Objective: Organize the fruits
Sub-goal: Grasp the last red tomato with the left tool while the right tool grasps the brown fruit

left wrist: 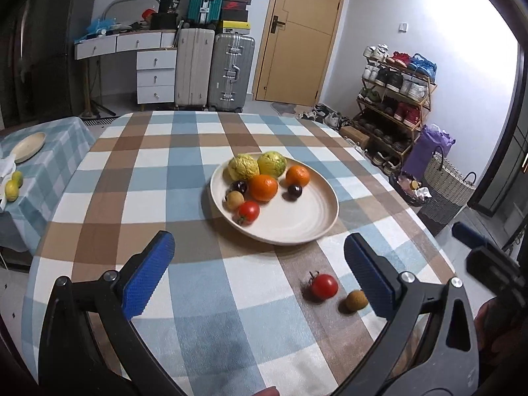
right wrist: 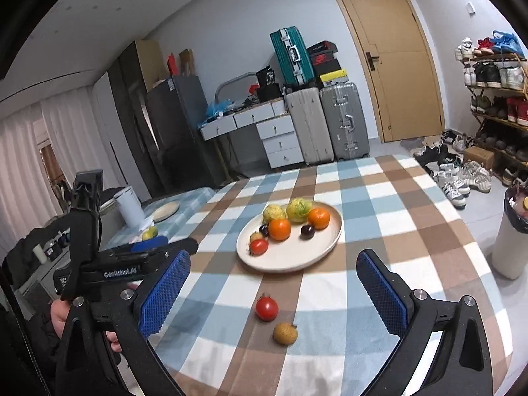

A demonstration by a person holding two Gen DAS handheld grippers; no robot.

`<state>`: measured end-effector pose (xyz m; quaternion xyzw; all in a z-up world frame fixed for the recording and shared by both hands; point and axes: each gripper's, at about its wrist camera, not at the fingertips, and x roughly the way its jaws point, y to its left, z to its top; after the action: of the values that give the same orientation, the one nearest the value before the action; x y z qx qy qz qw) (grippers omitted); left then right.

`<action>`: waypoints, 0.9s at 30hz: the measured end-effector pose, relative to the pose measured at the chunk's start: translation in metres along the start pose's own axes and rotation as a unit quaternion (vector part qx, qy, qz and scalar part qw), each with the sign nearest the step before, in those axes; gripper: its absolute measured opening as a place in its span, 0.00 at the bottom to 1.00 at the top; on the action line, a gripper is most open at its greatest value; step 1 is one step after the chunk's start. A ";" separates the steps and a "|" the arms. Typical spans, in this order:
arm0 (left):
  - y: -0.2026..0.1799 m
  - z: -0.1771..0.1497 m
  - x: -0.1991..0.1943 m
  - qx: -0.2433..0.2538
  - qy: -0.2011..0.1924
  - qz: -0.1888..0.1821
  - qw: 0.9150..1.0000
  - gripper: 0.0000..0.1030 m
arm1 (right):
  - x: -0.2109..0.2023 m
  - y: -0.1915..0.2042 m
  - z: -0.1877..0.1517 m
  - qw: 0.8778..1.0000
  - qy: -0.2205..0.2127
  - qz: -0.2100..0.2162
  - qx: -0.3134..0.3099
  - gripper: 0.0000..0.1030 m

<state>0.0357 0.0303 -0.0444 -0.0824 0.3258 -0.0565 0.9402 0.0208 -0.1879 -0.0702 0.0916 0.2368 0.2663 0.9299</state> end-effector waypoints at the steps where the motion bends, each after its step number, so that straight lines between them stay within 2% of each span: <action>1: 0.000 -0.003 0.002 0.000 0.004 0.002 1.000 1.00 | 0.002 0.000 -0.004 1.000 0.008 -0.002 0.000 1.00; 14: -0.001 -0.041 0.044 -0.002 0.070 -0.011 0.997 0.99 | 0.044 -0.012 -0.056 0.994 0.096 0.019 0.041 0.99; 22: 0.008 -0.043 0.055 -0.008 0.077 -0.013 0.997 0.99 | 0.072 -0.020 -0.067 0.989 0.133 0.024 0.061 0.76; 24: 0.010 -0.044 0.058 -0.010 0.081 -0.013 0.997 0.99 | 0.077 -0.021 -0.067 0.988 0.136 0.019 0.063 0.58; 27: 0.011 -0.044 0.063 -0.011 0.086 -0.016 0.996 0.99 | 0.088 -0.021 -0.068 0.987 0.153 0.008 0.059 0.51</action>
<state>0.0577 0.0257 -0.1184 -0.0931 0.4047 -0.0745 0.9066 0.0627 -0.1555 -0.1701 0.1060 0.3904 0.2698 0.8738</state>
